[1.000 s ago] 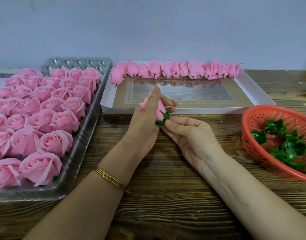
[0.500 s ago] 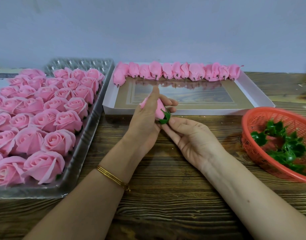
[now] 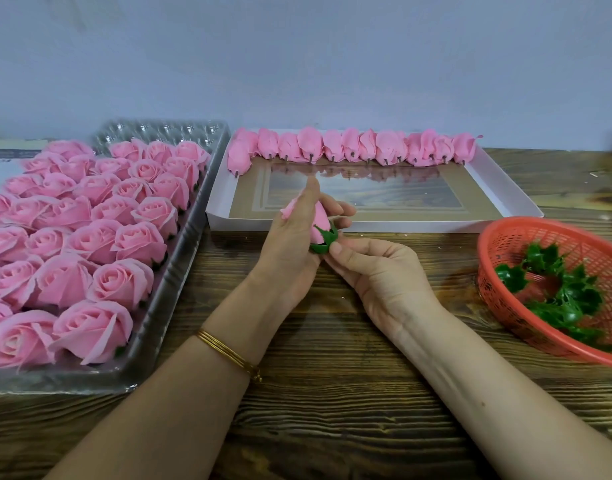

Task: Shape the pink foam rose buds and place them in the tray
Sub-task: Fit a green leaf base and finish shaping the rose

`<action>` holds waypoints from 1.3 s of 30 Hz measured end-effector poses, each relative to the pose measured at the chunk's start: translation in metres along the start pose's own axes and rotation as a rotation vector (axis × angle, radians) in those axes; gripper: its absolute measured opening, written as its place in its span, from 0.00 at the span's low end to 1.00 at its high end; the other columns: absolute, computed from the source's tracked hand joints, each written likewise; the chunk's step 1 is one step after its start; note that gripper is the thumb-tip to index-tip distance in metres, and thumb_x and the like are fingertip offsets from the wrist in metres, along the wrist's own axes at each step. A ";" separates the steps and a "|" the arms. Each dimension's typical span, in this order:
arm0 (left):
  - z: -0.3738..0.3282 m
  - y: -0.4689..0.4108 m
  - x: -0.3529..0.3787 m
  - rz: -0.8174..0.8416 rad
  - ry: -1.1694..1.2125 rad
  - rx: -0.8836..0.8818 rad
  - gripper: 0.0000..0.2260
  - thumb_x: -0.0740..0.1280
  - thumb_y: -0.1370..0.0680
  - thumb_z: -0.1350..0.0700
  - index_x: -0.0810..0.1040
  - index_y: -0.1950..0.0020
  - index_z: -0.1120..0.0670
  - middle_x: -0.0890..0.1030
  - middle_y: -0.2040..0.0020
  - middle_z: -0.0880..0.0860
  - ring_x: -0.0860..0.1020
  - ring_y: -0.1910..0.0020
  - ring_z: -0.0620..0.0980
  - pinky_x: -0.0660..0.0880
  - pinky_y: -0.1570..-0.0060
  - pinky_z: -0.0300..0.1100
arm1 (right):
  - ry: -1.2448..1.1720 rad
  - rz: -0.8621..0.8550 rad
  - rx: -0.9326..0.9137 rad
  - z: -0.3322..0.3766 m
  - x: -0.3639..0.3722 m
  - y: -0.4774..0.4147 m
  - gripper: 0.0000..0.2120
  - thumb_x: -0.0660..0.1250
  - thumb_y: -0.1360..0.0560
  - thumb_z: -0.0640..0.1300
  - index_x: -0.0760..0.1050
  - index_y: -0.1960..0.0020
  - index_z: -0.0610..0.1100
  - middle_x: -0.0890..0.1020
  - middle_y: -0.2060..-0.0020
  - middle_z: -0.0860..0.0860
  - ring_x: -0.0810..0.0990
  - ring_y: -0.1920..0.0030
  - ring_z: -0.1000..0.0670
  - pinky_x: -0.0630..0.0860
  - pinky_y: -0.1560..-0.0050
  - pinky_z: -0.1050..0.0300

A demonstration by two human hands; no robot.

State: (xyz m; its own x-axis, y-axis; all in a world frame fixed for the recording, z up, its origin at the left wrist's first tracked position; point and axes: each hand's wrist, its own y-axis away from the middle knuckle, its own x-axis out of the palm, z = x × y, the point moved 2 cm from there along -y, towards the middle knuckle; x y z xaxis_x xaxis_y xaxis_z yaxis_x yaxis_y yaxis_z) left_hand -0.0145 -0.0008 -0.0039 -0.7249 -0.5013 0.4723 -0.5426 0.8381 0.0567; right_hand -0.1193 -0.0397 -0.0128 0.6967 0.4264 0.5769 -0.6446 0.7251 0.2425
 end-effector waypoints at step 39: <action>-0.001 0.001 0.001 -0.035 0.005 0.002 0.19 0.58 0.17 0.47 0.75 0.62 0.56 0.79 0.65 0.52 0.77 0.62 0.46 0.74 0.53 0.41 | 0.055 0.039 0.104 0.003 -0.002 -0.001 0.07 0.73 0.36 0.38 0.81 0.58 0.38 0.85 0.59 0.39 0.86 0.60 0.47 0.83 0.55 0.56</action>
State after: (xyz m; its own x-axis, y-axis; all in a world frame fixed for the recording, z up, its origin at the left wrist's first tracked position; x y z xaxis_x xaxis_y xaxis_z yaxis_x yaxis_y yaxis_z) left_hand -0.0158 0.0001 -0.0023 -0.7036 -0.5290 0.4744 -0.5684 0.8197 0.0710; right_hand -0.1209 -0.0430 -0.0120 0.6846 0.4845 0.5446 -0.6988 0.6486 0.3015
